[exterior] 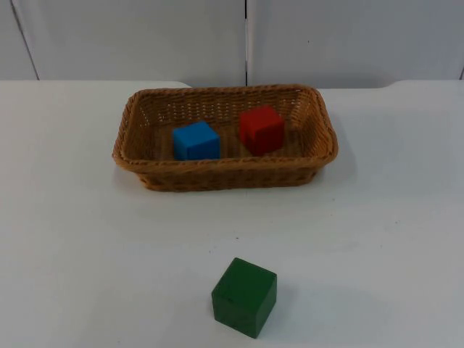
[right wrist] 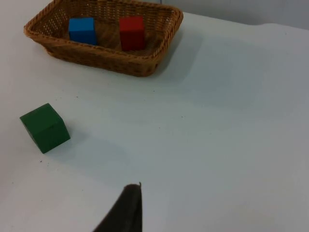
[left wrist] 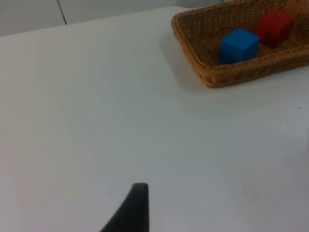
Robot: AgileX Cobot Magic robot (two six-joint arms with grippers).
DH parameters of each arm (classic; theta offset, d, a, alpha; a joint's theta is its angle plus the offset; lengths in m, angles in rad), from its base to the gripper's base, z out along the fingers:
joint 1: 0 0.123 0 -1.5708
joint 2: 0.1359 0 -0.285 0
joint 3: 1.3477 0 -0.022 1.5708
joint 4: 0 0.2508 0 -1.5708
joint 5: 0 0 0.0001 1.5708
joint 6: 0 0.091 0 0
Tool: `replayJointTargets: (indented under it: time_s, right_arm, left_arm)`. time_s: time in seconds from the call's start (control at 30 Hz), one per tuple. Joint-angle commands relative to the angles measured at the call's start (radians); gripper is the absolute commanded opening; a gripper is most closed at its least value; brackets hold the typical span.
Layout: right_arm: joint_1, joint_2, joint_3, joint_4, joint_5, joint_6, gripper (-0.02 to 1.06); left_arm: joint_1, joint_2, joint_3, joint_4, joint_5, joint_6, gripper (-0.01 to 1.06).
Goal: Pick up one cube with each hand and place exactly two cubes into the same basket, leaving the remaining cube outside.
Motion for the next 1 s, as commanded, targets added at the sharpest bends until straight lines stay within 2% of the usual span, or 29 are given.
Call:
replayJointTargets:
  time_s: [0.0, 0.97]
  right_arm:
    - [0.006, -0.003, 0.002, 0.003, -0.003, -0.003, 1.05]
    - [0.006, -0.003, 0.002, 0.003, -0.003, -0.003, 1.05]
  left_arm:
    - [0.0, -0.003, 0.004, 0.007, -0.012, -0.005, 1.05]
    - [0.0, -0.003, 0.004, 0.007, -0.012, -0.005, 1.05]
